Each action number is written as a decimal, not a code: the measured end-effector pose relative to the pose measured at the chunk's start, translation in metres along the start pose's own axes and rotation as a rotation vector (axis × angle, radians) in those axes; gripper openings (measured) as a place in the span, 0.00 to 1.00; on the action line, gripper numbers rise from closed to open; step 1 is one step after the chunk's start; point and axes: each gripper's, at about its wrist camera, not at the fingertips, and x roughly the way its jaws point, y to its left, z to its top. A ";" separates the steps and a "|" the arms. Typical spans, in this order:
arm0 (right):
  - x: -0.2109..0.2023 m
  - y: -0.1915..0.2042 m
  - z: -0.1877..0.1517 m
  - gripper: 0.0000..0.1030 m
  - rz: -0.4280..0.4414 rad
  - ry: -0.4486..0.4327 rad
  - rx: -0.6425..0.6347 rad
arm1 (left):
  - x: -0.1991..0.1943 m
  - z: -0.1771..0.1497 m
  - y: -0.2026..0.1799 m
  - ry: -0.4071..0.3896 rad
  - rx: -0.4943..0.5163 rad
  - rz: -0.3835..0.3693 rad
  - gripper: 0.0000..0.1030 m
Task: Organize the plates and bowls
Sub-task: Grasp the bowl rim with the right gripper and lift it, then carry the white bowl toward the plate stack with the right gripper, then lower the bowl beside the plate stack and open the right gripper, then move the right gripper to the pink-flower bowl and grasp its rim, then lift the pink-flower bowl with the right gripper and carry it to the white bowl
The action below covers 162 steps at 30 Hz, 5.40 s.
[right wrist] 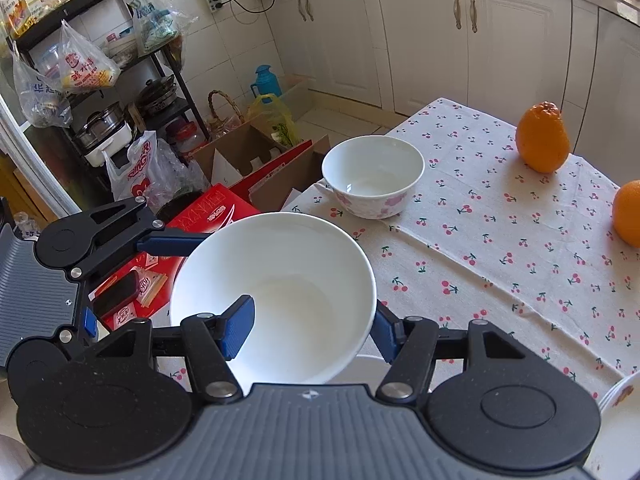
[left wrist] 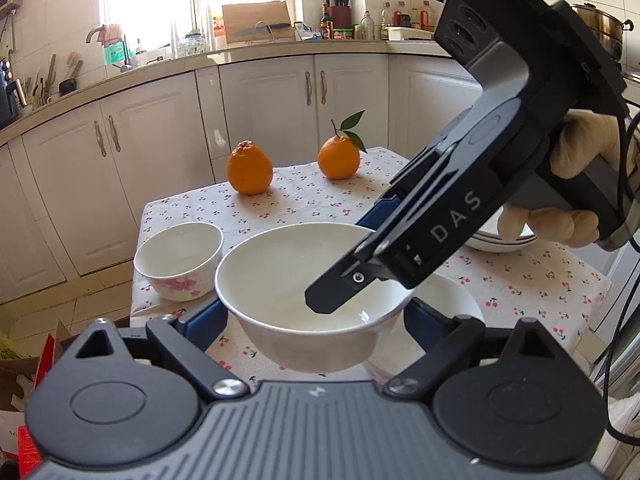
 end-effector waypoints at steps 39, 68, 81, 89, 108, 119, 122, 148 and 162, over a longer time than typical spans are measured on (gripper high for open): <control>-0.022 -0.035 -0.064 0.66 -0.042 -0.005 0.081 | 0.044 -0.011 -0.051 0.131 -0.006 -0.108 0.91; -0.037 -0.021 -0.047 1.00 -0.119 -0.067 -0.003 | 0.007 -0.020 -0.033 0.102 0.012 -0.076 0.95; -0.024 0.000 0.025 1.00 -0.094 -0.078 -0.065 | 0.020 -0.014 0.051 0.008 -0.089 0.137 0.96; 0.016 -0.005 0.079 1.00 -0.080 -0.016 -0.069 | 0.052 -0.011 0.090 -0.022 -0.126 0.207 0.96; 0.130 -0.080 0.146 0.93 0.020 0.152 0.131 | 0.119 -0.009 0.128 -0.009 -0.171 0.156 0.95; 0.164 -0.101 0.144 0.73 0.048 0.191 0.162 | 0.140 -0.011 0.133 0.015 -0.151 0.156 0.92; 0.168 -0.103 0.143 0.70 0.054 0.185 0.169 | 0.142 -0.010 0.134 0.011 -0.149 0.146 0.92; 0.157 -0.096 0.135 0.61 0.075 0.177 0.156 | 0.129 0.001 0.124 0.010 -0.117 0.131 0.88; 0.092 -0.084 0.113 0.61 0.074 0.099 0.160 | 0.097 0.017 0.089 -0.009 -0.085 0.104 0.88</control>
